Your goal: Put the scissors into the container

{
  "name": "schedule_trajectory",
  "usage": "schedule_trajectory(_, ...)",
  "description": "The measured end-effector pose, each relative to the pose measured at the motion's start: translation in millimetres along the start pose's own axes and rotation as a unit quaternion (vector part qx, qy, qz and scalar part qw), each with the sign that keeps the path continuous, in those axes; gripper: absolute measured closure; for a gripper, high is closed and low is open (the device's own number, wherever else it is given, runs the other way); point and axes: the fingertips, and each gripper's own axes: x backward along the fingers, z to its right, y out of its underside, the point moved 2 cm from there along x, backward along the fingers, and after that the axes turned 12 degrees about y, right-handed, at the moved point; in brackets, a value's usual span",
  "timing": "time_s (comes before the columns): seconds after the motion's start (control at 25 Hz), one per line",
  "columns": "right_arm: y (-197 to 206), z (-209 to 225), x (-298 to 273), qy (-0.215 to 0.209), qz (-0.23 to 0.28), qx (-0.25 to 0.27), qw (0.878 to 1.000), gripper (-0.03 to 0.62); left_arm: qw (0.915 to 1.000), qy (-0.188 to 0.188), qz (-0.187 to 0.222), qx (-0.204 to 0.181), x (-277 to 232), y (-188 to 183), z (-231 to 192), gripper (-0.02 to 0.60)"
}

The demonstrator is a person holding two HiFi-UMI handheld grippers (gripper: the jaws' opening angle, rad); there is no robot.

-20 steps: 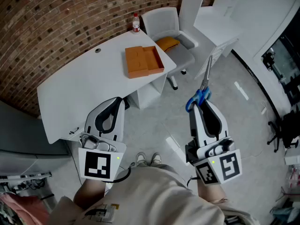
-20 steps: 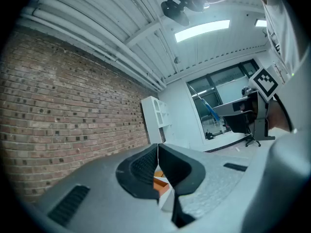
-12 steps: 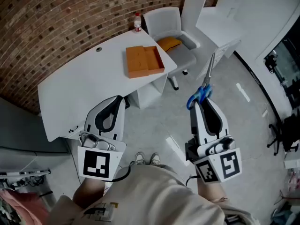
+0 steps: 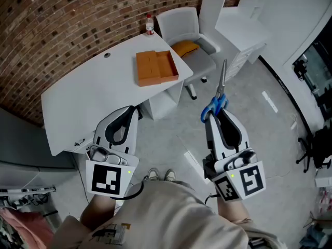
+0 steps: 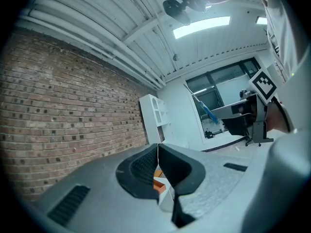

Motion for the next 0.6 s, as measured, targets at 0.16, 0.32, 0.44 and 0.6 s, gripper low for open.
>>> schedule_trajectory(0.16, 5, 10, 0, -0.008, -0.009, -0.001, 1.0, 0.516, 1.0, -0.002, -0.005, 0.0, -9, 0, 10, 0.571)
schedule_trajectory(0.32, 7, 22, 0, -0.017, -0.015, -0.002, 1.0, 0.514, 0.9999, -0.006, -0.011, 0.0, -18, -2, 20, 0.571)
schedule_trajectory(0.44, 7, 28, 2, -0.025, -0.013, -0.002, 1.0, 0.516, 0.9998, -0.011, -0.014, -0.002, -23, -2, 27, 0.571)
schedule_trajectory(0.6, 6, 36, 4, -0.03, -0.007, -0.001, 1.0, 0.514, 0.9997, -0.018, -0.016, -0.002, -26, -1, 35, 0.571)
